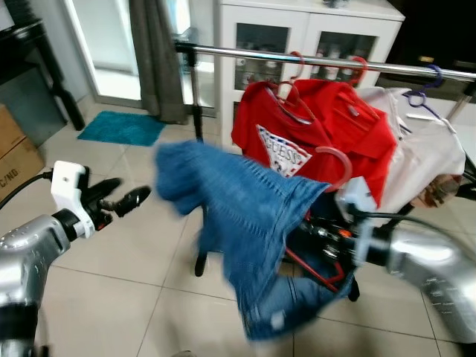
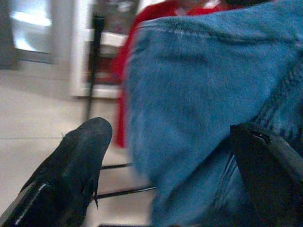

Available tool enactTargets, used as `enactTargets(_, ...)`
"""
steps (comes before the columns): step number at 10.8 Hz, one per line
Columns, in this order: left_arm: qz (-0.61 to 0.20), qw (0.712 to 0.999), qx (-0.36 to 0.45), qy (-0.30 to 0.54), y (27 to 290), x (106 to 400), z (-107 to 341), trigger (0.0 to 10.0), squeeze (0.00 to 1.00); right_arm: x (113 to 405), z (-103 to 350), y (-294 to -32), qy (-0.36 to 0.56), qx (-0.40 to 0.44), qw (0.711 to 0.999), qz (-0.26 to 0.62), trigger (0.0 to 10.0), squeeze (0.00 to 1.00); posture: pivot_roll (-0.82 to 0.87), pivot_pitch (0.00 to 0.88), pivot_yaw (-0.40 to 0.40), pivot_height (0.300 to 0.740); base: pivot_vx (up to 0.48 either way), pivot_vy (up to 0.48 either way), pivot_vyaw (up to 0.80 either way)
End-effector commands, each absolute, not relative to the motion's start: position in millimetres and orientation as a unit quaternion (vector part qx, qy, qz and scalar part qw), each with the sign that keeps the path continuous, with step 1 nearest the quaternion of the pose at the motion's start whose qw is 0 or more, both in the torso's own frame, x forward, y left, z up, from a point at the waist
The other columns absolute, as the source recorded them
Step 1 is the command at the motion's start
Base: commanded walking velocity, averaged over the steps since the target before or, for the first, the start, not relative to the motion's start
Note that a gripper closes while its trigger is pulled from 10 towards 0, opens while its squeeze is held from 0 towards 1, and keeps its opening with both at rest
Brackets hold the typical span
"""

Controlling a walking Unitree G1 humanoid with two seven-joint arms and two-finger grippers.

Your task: Hang hanger

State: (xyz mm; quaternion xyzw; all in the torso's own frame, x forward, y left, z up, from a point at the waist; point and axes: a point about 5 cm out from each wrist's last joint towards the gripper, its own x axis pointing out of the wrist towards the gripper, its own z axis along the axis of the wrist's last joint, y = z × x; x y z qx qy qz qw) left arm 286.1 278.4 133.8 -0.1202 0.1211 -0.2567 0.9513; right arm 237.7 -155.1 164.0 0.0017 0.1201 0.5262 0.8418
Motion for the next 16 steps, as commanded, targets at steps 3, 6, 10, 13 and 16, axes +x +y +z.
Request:
enactTargets(3, -0.329, 0.919, -0.194, 0.094, 270, 295, 137, 10.0, 0.00, 227, 186, -150, 0.086, 0.011, 0.808, 0.583, 10.0, 0.00, -0.11, 0.000, -0.027, 0.740, 0.000, 0.000, 0.00)
enactTargets(6, -0.371, 0.897, -0.208, 0.119, 262, 300, 131, 0.0, 0.00, 223, 192, -149, 0.078, 0.022, 0.801, 0.593, 10.0, 0.00, -0.12, 0.000, -0.011, 0.740, 0.000, 0.000, 0.00)
enactTargets(10, -0.375, 0.895, -0.223, 0.096, 267, 294, 133, 0.0, 0.00, 222, 190, -150, 0.078, 0.032, 0.809, 0.582, 10.0, 0.00, -0.13, 0.000, 0.003, 0.740, 0.000, 0.000, 0.00)
enactTargets(13, -0.356, 0.903, -0.225, 0.084, 271, 290, 130, 0.0, 0.00, 224, 190, -149, 0.076, 0.038, 0.811, 0.579, 10.0, 0.00, -0.12, 0.000, -0.001, 0.740, 0.000, 0.000, 0.00)
enactTargets(16, -0.343, 0.909, -0.222, 0.078, 274, 290, 129, 0.0, 0.00, 224, 188, -147, 0.077, 0.041, 0.809, 0.581, 10.0, 0.00, -0.11, 0.000, 0.000, 0.740, 0.000, 0.000, 0.00)
